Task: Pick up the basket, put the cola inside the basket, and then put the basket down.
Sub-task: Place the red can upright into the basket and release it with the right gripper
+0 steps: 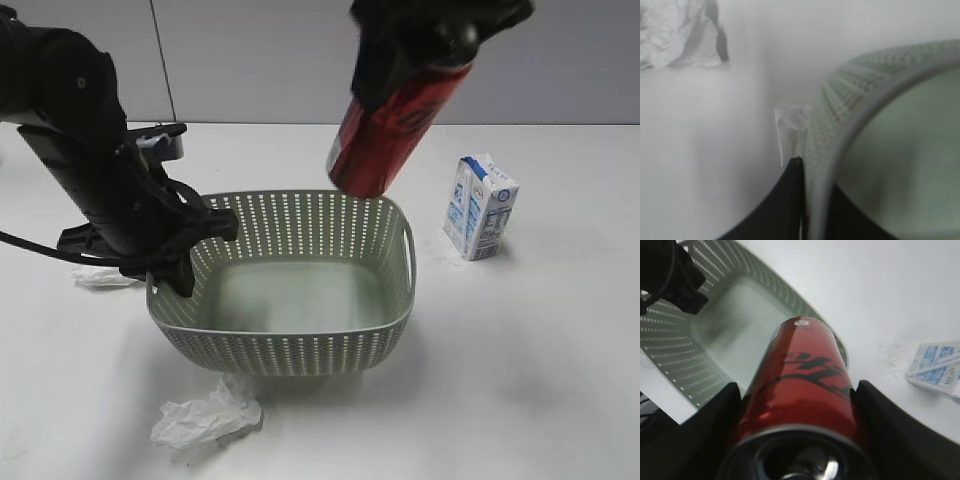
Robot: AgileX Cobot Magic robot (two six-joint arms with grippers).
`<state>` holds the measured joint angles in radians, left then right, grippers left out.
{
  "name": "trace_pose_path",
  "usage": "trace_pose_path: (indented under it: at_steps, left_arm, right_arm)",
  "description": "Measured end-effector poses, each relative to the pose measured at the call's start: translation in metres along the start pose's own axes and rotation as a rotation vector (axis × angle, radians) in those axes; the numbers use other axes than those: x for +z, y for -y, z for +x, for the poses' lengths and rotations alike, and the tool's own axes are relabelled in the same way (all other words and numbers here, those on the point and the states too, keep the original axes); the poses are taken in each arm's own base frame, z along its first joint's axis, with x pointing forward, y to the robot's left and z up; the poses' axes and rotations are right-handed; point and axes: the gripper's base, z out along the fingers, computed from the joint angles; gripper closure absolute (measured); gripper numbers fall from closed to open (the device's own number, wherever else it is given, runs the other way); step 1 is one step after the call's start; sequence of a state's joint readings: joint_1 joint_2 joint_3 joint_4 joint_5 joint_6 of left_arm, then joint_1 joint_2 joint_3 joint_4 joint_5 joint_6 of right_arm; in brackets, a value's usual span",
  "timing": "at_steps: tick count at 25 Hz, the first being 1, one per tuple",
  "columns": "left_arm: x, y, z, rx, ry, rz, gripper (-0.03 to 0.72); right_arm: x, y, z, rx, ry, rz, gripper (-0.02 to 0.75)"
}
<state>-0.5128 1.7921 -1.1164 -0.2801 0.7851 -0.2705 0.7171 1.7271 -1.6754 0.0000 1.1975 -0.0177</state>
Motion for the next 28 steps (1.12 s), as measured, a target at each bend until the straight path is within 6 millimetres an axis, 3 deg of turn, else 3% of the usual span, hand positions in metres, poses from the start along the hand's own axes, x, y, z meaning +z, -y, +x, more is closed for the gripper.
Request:
trace_pose_path:
  at_steps: [4, 7, 11, 15, 19, 23, 26, 28]
  left_arm:
    - [0.001, -0.001, 0.0, 0.012, 0.001, -0.013, 0.687]
    - [0.001, -0.001, 0.0, 0.015, 0.003, -0.016, 0.687]
    - [0.001, -0.002, -0.001, 0.016, 0.003, -0.016, 0.687]
    - [0.001, -0.001, -0.001, 0.016, 0.007, -0.015, 0.687]
    - [0.001, -0.002, -0.001, 0.019, 0.003, -0.021, 0.687]
    - [0.001, -0.002, -0.001, 0.019, 0.003, -0.021, 0.687]
    - [0.001, -0.002, -0.001, 0.019, 0.001, -0.022, 0.687]
    - [0.001, -0.002, 0.0, 0.019, -0.003, -0.023, 0.687]
  right_arm:
    - [0.054, -0.016, -0.004, -0.04, -0.126, -0.016, 0.236]
    - [0.085, -0.017, -0.003, -0.051, -0.196, -0.008, 0.236]
    - [0.106, -0.017, -0.001, -0.056, -0.239, -0.002, 0.236]
    - [0.108, -0.018, -0.004, -0.053, -0.21, -0.008, 0.226]
    - [0.107, -0.019, -0.004, -0.054, -0.212, -0.018, 0.103]
    - [0.105, -0.019, -0.006, -0.057, -0.207, -0.019, 0.071]
    - [0.091, -0.018, -0.017, -0.057, -0.164, -0.018, 0.071]
    - [0.07, -0.016, -0.031, -0.048, -0.082, -0.016, 0.071]
